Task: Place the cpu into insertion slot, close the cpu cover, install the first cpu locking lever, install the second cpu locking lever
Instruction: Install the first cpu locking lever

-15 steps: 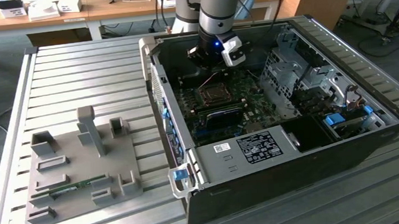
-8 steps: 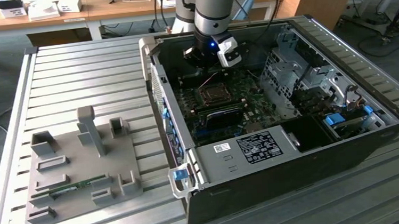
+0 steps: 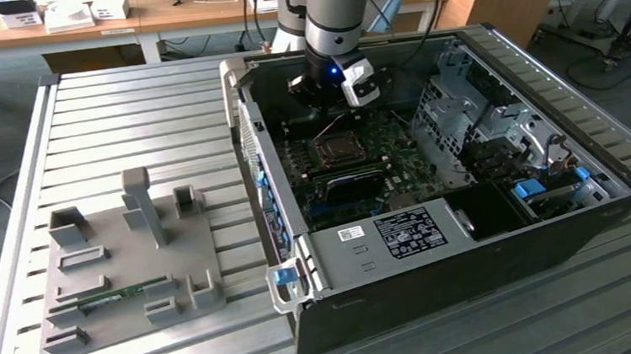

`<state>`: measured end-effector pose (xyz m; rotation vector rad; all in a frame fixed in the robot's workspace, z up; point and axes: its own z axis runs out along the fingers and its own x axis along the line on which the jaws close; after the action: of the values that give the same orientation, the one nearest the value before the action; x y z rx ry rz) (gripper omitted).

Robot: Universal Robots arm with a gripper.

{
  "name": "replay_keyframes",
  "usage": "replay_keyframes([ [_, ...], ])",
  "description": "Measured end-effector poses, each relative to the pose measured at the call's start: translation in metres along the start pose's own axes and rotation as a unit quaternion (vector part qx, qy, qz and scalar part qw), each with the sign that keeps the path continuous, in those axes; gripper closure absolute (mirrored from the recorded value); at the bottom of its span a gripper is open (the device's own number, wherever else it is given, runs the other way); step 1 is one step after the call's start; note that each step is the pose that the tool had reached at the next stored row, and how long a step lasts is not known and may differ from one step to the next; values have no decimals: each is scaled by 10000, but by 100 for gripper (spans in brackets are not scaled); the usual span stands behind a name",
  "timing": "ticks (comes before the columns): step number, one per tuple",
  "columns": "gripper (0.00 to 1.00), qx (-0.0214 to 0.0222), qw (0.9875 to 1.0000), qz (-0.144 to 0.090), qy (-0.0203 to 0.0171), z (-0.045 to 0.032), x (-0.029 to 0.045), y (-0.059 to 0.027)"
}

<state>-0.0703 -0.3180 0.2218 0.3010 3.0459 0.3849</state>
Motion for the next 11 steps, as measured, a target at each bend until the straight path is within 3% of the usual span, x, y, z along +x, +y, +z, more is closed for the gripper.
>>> replay_keyframes([
  [11,89,58,10000,2,-13,-11,-18,-43],
])
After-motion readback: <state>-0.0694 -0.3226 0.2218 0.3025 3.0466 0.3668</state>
